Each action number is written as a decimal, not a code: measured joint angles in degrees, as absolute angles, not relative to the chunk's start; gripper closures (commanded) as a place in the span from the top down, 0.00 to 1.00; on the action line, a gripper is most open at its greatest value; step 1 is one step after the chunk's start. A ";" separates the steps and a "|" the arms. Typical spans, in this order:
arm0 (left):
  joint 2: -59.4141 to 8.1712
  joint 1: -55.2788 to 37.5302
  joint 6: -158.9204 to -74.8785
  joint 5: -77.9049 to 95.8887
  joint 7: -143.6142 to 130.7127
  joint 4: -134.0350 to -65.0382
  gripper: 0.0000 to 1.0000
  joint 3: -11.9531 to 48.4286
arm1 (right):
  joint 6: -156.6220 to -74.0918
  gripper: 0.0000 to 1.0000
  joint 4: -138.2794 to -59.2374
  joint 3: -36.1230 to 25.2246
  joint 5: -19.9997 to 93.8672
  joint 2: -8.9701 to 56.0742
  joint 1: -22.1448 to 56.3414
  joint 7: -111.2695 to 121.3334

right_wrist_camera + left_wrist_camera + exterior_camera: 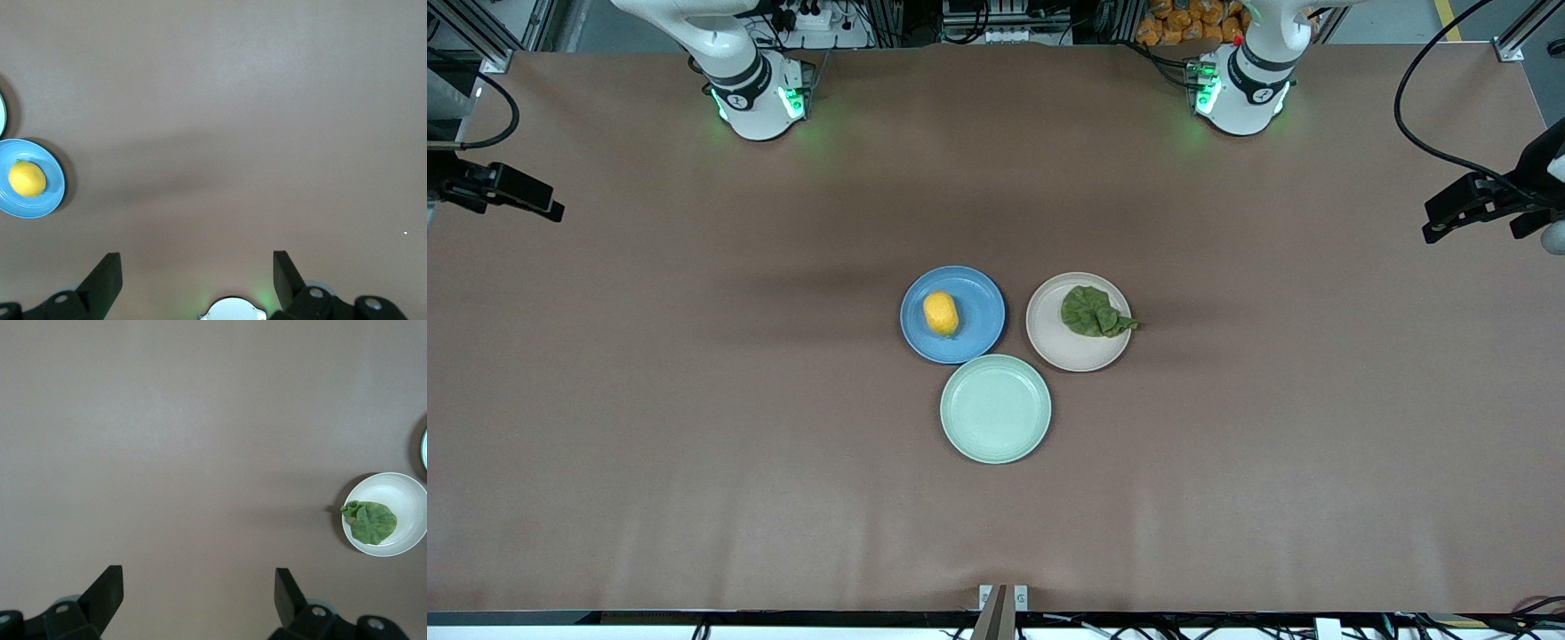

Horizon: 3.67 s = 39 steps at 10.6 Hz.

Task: Pick lemon and lettuce from blue and beige plates

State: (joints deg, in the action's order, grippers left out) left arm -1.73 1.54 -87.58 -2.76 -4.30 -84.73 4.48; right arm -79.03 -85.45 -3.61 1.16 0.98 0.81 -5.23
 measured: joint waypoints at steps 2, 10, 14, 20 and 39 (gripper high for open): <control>-1.73 1.54 -87.58 -2.76 -4.30 -84.73 1.00 4.47 | -79.03 1.00 -85.45 -3.61 1.16 0.98 0.81 -5.23; -7.70 1.21 -89.29 6.30 -6.64 -89.57 1.00 4.63 | -78.90 1.00 -85.61 -3.59 1.18 2.13 0.87 -4.96; -11.74 -7.32 -93.50 6.01 -24.84 -92.71 1.00 5.32 | -78.04 1.00 -86.07 -3.24 1.84 9.24 4.36 -4.70; -23.07 -19.93 -103.79 5.02 -47.87 -93.59 1.00 5.53 | -84.17 1.00 -86.10 -2.85 6.89 18.84 16.54 -5.16; -36.68 -29.75 -125.88 3.99 -69.56 -101.35 0.67 5.69 | -129.27 1.00 -96.25 -2.99 8.73 38.03 40.27 -22.12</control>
State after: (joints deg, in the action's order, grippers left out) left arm -36.68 -29.75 -125.88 3.99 -69.56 -101.35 5.69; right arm -129.27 -96.25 -2.99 8.73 38.03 40.27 -22.12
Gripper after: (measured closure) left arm 0.000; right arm 0.000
